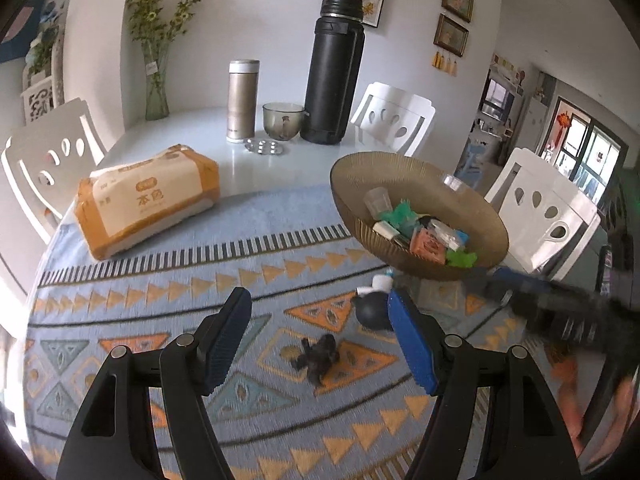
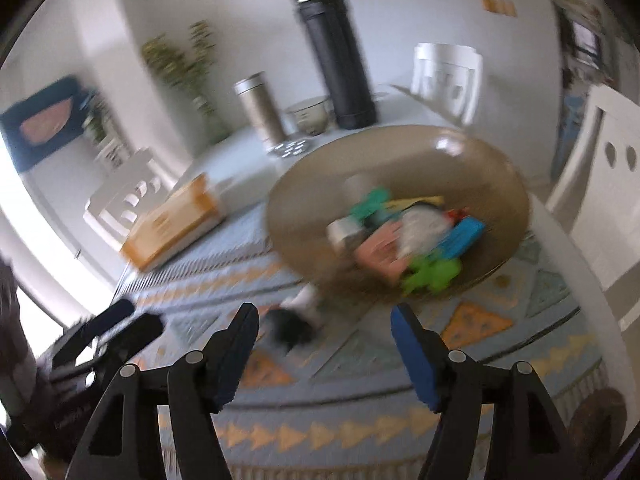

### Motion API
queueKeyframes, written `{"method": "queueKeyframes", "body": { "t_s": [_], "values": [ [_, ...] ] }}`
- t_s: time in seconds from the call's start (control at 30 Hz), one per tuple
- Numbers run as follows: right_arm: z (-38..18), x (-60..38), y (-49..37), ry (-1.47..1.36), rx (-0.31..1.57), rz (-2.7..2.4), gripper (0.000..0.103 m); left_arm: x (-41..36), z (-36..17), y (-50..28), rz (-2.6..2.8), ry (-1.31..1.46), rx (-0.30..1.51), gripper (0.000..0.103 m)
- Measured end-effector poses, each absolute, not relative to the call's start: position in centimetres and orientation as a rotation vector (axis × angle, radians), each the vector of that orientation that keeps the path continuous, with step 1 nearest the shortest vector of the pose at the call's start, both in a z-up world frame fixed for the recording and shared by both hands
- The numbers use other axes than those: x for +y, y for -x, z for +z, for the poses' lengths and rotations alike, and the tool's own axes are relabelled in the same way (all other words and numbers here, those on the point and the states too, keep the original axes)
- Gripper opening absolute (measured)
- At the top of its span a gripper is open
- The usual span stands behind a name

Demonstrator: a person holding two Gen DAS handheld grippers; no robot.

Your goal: Organize rigid objects

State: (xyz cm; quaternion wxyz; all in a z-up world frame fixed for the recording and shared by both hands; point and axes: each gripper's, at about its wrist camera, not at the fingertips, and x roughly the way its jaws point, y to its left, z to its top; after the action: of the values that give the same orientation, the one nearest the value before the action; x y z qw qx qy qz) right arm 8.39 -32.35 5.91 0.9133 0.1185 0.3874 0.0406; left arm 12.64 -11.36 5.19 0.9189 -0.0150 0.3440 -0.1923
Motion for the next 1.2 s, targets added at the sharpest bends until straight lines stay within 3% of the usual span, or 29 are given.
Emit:
{"method": "queueKeyframes", "body": {
  "t_s": [0.6,1.2],
  "values": [
    [-0.9,-29.2,-10.9,-0.213,0.939,0.034,0.067,-10.3,0.7,-13.0,-0.334,0.042,0.782,0.069],
    [-1.7,-29.1,-10.8,-0.211,0.906,0.025,0.067,-11.2,-0.9,-13.5,-0.379,-0.015,0.838,0.069]
  ]
}}
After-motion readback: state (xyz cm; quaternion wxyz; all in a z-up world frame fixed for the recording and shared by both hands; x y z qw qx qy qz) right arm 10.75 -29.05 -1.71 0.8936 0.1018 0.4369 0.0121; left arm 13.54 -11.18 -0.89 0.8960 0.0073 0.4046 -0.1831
